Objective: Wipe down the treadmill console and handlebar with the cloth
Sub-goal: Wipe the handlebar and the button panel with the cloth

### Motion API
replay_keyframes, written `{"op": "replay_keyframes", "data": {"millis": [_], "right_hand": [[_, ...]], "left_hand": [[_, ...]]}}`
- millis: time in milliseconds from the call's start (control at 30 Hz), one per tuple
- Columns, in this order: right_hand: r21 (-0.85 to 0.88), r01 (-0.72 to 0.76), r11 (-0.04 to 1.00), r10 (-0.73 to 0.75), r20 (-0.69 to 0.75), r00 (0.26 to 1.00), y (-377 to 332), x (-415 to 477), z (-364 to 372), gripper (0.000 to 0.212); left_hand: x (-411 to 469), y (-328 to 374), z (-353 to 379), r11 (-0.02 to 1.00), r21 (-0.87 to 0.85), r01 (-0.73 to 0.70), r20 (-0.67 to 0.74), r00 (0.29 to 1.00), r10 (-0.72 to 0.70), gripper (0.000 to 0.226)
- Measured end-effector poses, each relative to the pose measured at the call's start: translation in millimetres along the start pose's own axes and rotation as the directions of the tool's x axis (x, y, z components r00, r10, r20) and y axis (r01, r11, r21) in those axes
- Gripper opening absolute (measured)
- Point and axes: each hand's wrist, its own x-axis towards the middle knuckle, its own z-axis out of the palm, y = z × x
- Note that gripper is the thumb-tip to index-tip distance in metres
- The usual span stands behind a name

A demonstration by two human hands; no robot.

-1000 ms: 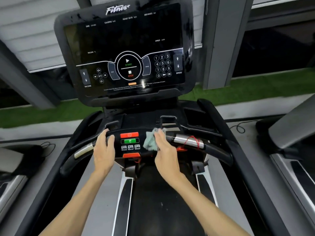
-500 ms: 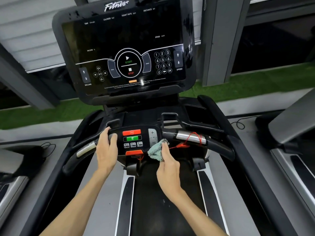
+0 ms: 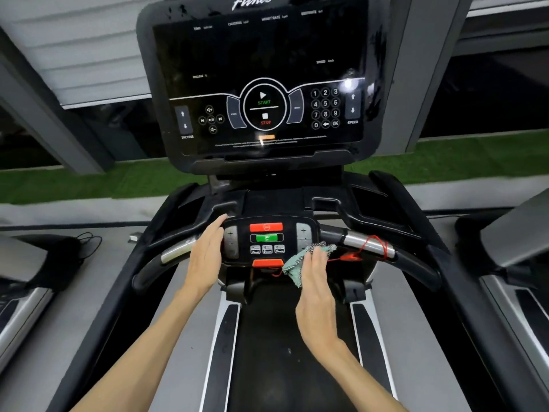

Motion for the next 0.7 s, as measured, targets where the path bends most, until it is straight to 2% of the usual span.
{"op": "replay_keyframes", "data": {"millis": [67,133,367,467,600,700], "right_hand": [[-0.013,0.050,0.999,-0.049,0.028,0.998,-6,1,5,0.090],[-0.003,0.179,0.984,-0.178,0.092,0.980,-20,0,15,0.088],[-0.044,0.431,0.901,-0.391,0.343,0.854,-99,26,63,0.087],[-0.108,0.473,0.875,-0.404,0.376,0.834,-112,32,68,0.081],[-0.191,0.548,0.814,-0.445,0.401,0.801,-90,21,55,0.073],[-0.219,0.545,0.809,-0.452,0.359,0.816,-99,33,58,0.069]], "left_hand": [[3,-1,-10,0.999,-0.035,-0.011,0.073,0.997,0.013,0.040],[6,-4,-16,0.999,-0.023,-0.031,0.121,0.992,0.033,0.040],[5,-30,-35,0.978,0.132,-0.159,0.134,0.981,0.141,0.035],[12,-42,-43,0.974,0.145,-0.173,0.169,0.974,0.148,0.037],[16,-45,-43,0.961,0.155,-0.228,0.153,0.967,0.205,0.035],[16,-47,-42,0.947,0.192,-0.259,0.143,0.962,0.234,0.043]]}}
